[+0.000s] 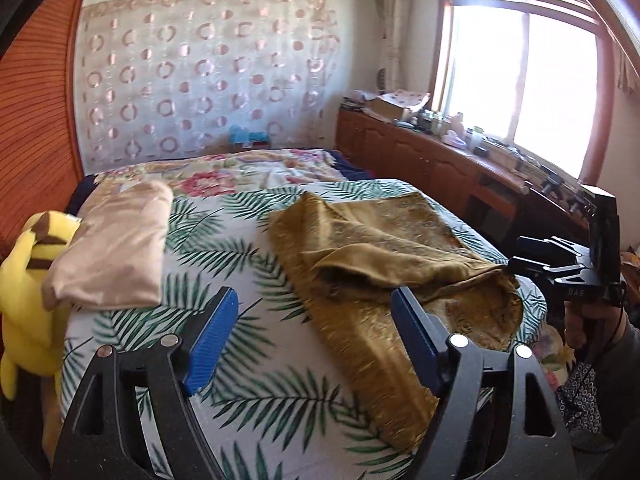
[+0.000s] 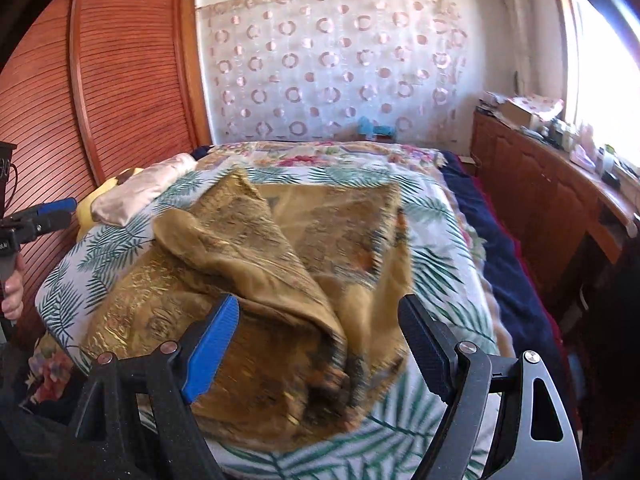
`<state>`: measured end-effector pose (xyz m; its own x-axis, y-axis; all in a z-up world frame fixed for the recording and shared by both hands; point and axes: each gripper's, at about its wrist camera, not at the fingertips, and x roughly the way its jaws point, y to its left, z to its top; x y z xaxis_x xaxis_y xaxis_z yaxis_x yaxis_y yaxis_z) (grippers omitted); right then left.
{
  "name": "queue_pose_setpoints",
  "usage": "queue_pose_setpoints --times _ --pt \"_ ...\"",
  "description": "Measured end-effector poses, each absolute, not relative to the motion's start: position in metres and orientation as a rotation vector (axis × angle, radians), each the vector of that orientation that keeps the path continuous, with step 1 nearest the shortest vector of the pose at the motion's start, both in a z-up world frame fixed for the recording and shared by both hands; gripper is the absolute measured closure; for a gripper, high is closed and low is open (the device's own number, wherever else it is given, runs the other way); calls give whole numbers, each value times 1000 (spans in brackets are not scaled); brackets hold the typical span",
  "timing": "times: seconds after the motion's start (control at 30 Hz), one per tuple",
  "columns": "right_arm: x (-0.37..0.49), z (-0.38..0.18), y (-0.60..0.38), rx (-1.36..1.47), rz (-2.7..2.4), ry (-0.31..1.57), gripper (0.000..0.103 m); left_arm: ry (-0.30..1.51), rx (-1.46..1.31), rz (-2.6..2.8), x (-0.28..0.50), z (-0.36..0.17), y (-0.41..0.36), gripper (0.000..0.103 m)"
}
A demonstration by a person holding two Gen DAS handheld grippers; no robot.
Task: Fold small clothes
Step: 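Close the right tool on a corner of the folded shirt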
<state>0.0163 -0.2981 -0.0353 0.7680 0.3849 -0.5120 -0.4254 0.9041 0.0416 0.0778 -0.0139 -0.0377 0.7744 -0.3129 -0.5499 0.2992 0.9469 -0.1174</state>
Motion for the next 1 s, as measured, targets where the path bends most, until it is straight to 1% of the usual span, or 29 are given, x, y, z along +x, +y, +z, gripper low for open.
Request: queue_pose_setpoints --times 0.43,0.67,0.8,0.9,0.97,1.0 --pt "44 -18 -213 -201 592 525 20 600 -63 -238 73 -58 27 24" --pt "73 -21 -163 -282 693 573 20 618 -93 -225 73 -70 39 24" --pt "95 -36 -139 -354 721 634 20 628 -104 -229 73 -74 40 24" --pt "113 -50 -123 -417 709 679 22 636 -104 -236 73 -77 38 24" --pt "126 -59 -118 -457 685 706 28 641 -103 -241 73 -79 35 24" --pt "131 -62 -117 -465 684 719 37 644 -102 -245 73 -81 34 24"
